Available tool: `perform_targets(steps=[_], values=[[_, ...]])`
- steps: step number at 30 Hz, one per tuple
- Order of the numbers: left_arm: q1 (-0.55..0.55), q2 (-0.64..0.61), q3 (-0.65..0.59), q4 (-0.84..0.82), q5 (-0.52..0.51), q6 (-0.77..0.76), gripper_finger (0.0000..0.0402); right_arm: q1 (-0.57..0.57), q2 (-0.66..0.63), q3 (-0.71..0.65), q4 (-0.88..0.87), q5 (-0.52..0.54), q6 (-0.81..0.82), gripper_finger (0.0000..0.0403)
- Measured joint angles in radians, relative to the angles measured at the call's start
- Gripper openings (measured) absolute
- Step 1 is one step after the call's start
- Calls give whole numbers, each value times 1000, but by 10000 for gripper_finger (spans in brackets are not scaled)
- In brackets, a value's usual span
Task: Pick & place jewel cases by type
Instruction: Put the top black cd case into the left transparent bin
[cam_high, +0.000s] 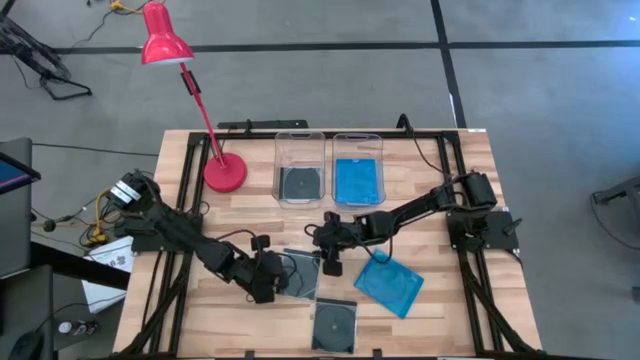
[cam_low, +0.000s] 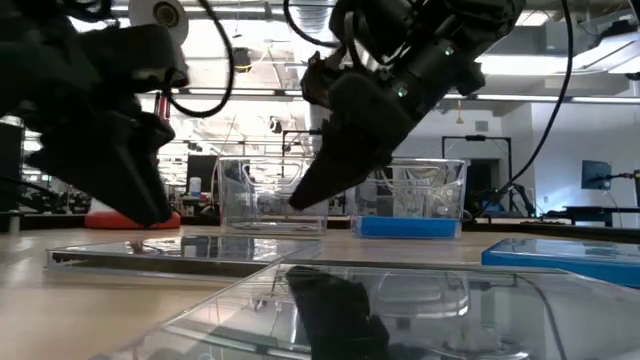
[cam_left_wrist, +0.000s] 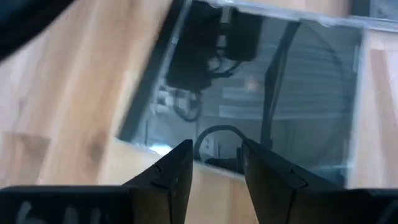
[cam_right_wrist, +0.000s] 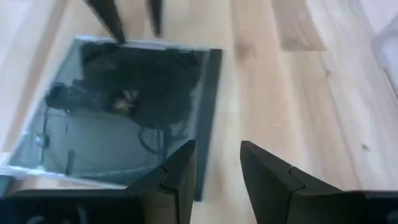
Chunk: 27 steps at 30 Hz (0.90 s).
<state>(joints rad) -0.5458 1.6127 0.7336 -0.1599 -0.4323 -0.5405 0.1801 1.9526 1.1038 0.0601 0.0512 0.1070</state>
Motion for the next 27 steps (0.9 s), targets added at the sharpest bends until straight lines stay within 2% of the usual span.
perform_targets(steps=[5,11,16,22,27], values=[[83,0,7,21,2,104,132,55,1,-1,26,-76,-12,118],[196,0,7,76,3,182,132,132,2,-1,113,-79,-63,118],[280,9,7,71,71,191,132,160,13,0,186,-135,-73,118],[317,31,4,83,108,197,132,155,28,1,179,-135,-58,118],[319,59,4,101,116,196,132,129,37,-1,35,-90,1,118]])
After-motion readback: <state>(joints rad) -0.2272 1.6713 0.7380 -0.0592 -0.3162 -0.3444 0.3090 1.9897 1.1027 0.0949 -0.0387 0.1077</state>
